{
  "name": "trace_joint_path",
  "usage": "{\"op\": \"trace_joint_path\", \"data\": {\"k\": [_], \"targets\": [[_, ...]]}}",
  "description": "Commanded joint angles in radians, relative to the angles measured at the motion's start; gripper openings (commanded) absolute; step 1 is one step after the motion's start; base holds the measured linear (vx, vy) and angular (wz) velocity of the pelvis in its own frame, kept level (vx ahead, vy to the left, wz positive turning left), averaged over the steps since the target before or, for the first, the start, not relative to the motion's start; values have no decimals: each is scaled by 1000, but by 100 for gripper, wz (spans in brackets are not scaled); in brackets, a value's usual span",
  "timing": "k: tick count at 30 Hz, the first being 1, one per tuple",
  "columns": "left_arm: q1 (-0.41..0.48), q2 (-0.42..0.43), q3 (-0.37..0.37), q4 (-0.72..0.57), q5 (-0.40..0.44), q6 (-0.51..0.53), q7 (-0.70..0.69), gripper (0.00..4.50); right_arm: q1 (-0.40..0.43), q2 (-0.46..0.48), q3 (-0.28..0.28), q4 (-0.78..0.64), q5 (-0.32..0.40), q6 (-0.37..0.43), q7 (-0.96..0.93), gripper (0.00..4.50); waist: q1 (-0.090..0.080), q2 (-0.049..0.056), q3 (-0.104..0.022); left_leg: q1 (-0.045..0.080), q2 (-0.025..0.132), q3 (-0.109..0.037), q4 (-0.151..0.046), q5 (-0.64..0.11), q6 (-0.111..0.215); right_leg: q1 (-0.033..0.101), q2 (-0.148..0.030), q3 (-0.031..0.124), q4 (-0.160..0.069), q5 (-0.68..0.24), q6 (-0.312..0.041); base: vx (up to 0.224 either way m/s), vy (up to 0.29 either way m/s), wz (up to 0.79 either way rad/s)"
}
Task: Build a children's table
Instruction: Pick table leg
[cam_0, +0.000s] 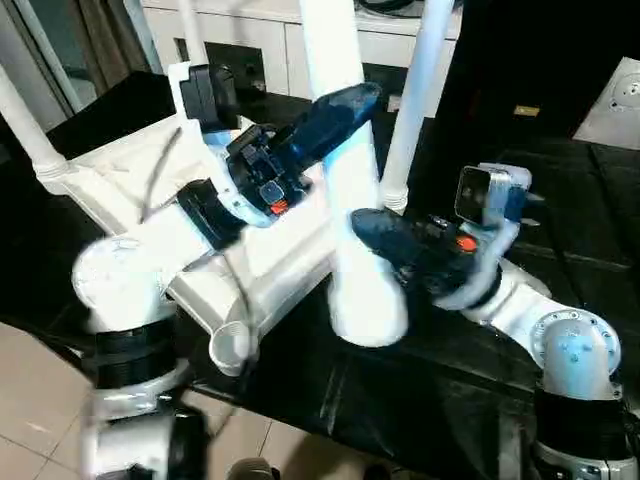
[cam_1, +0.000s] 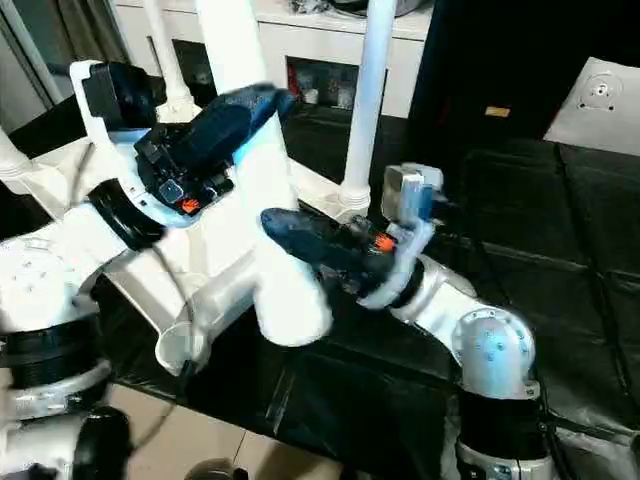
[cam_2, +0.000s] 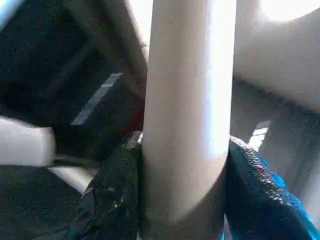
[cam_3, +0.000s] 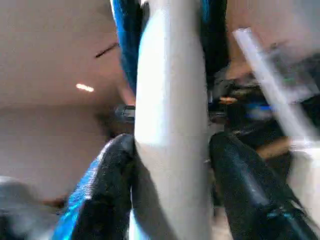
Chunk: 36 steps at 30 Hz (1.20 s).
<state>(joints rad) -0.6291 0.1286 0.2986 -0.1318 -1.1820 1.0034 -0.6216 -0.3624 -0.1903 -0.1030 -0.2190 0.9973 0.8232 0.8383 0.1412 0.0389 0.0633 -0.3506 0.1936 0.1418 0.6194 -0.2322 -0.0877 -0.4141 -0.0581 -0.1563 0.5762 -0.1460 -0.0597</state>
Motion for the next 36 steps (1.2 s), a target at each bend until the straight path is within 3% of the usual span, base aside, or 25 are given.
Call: {"op": "trace_joint_path", "data": {"k": [1, 4, 5, 6, 7, 12, 13, 18, 23, 31, 36], "targets": [[-1, 32, -41, -51, 67, -35, -20, 185, -10, -25, 10, 33, -145, -71, -87, 275, -1, -3, -87, -11, 17, 0, -61, 28, 39, 74, -74, 52, -89, -391, 127, 0, 0, 0], [-2, 133, -131, -80, 259, -108, 10, 185, -26, -66, 82, 14, -273, -124, -132, 308, -4, -6, -87, -7, 20, -2, -64, 24, 37, 74, -71, 53, -87, -387, 139, 0, 0, 0], [-2, 133, -131, -80, 259, -108, 10, 185, -26, -66, 82, 14, -273, -124, -132, 308, -4, -3, -88, -5, 21, -4, -64, 27, 34, 73, -71, 55, -81, -377, 136, 0, 0, 0], [-10, 159, -159, -91, 330, -135, 64, 184, -34, -73, 120, 0, -327, -141, -165, 322, -6, 0, -87, -5, 23, -2, -63, 24, 32, 72, -74, 56, -81, -371, 123, 0, 0, 0], [-14, 166, -176, -100, 369, -150, 99, 184, -38, -65, 135, -9, -339, -135, -189, 333, -8, -7, -88, -7, 21, 0, -62, 29, 33, 75, -74, 56, -79, -360, 112, 0, 0, 0], [0, 123, -282, -131, 573, -272, 243, 184, -44, -10, 250, -9, -456, -135, -312, 370, -10, -9, -89, -10, 23, 0, -61, 38, 41, 76, -78, 60, -74, -342, 82, 0, 0, 0], [3, 108, -301, -135, 613, -293, 279, 184, -46, 7, 265, 0, -478, -133, -345, 379, -11, -13, -88, -12, 24, 0, -62, 38, 41, 75, -79, 61, -74, -344, 81, 0, 0, 0], [13, 65, -337, -152, 688, -329, 371, 184, -50, 75, 268, 27, -524, -136, -453, 410, -17, -16, -86, -13, 23, 1, -63, 23, 31, 74, -81, 61, -77, -361, 93, 0, 0, 0], [24, 41, -383, -173, 775, -370, 433, 184, -73, 144, 260, 68, -564, -152, -547, 410, -33, -16, -87, -17, 21, -3, -63, 5, 25, 76, -79, 59, -76, -356, 115, 0, 0, 0], [43, -2, -396, -195, 795, -355, 484, 184, -104, 203, 250, 123, -624, -178, -643, 337, -55, -15, -86, -19, 17, -2, -61, -7, 27, 76, -78, 57, -78, -352, 120, 0, 0, 0], [44, -7, -397, -187, 835, -365, 502, 184, -119, 209, 255, 141, -650, -199, -651, 312, -57, -15, -85, -19, 16, -2, -60, -1, 31, 75, -76, 58, -76, -341, 131, 0, 0, 0]]}}
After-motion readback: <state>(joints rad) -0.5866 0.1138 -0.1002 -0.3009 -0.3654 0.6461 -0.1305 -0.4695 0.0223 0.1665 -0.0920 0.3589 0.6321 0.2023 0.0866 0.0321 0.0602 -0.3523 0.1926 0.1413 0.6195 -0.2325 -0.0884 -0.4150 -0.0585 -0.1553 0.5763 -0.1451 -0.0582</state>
